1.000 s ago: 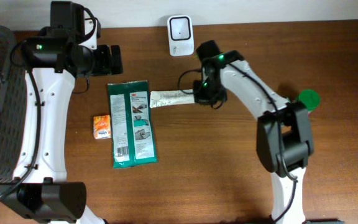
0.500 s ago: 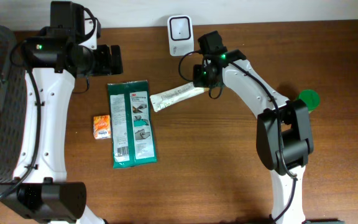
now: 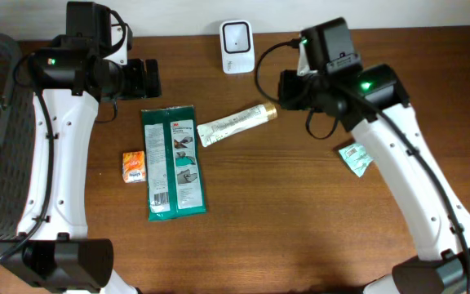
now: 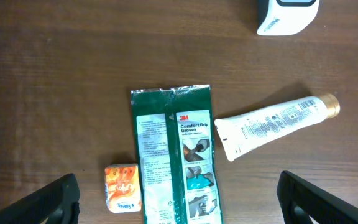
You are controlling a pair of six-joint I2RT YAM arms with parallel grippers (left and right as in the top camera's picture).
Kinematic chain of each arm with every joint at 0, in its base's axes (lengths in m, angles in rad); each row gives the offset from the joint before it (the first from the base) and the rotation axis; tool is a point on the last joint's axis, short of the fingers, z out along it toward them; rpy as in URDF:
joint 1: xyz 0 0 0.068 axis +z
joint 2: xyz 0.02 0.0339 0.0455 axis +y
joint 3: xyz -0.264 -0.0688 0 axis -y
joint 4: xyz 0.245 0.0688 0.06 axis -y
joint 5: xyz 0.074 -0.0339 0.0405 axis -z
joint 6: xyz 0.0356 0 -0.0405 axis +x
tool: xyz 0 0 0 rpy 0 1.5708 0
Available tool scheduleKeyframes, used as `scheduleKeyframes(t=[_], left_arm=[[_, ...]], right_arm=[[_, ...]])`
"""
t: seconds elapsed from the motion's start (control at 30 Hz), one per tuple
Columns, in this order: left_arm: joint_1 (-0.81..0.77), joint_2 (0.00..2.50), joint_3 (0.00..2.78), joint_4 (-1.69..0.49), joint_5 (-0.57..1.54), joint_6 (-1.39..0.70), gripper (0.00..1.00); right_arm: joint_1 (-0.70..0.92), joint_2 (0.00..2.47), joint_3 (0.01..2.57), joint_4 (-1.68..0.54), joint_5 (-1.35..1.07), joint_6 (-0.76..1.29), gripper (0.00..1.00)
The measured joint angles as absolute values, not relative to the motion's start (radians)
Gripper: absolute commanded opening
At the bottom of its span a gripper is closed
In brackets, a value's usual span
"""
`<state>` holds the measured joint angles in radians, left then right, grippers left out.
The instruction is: Scan the item barcode
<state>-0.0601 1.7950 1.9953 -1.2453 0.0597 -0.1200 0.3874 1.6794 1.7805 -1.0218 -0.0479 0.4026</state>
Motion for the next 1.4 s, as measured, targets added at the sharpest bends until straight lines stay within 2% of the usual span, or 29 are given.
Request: scheduleKeyframes(t=[0.03,0.07,0.1,0.17,0.27,0.47,0.73,1.0,1.2,1.4], left_arm=[[-0.06,1.795,1.995,-1.245,0.06,-0.12,0.99],[-0.06,1.795,1.995,-1.245,0.06,-0.12,0.99],[-0.06,1.795,1.995,-1.245,0.06,-0.12,0.99],[-0.06,1.795,1.995,-1.245,0.059,-0.12,0.99],[-0.06,1.795,1.995,-1.246,0.06,-0.12,0.99],[-0.06,1.795,1.995,-1.245,0.059,-0.12,0.99],[-0.06,1.795,1.995,-1.245,0.06,-0.12,0.99],[-0.06,1.795,1.995,-1.245,0.059,-0.12,0.99],[-0.06,1.795,1.995,-1.245,0.06,-0.12,0.99],[-0.06,1.795,1.995,-1.245,0.06,-0.12,0.99]], right_arm=[[0.408,1.681,1.725,-0.973,-0.035,0.44,0.5],[0.421,1.689,1.66,-0.916,-0.03,0.469,0.69],[0.429,1.696,1.589,-0.836,-0.03,0.507,0.82],[0.43,1.706,1.47,-0.671,-0.047,0.561,0.98],[0.43,1.752,1.343,-0.458,-0.135,0.644,0.98],[0.43,1.863,1.331,-0.402,-0.212,0.817,0.99],[0.437,1.969,1.328,-0.295,-0.199,0.953,0.86],[0.525,2.057,1.328,-0.179,-0.105,0.994,0.73],[0.524,2.087,1.331,-0.19,-0.088,0.965,0.62],[0.467,2.055,1.354,-0.449,-0.2,0.821,0.59]])
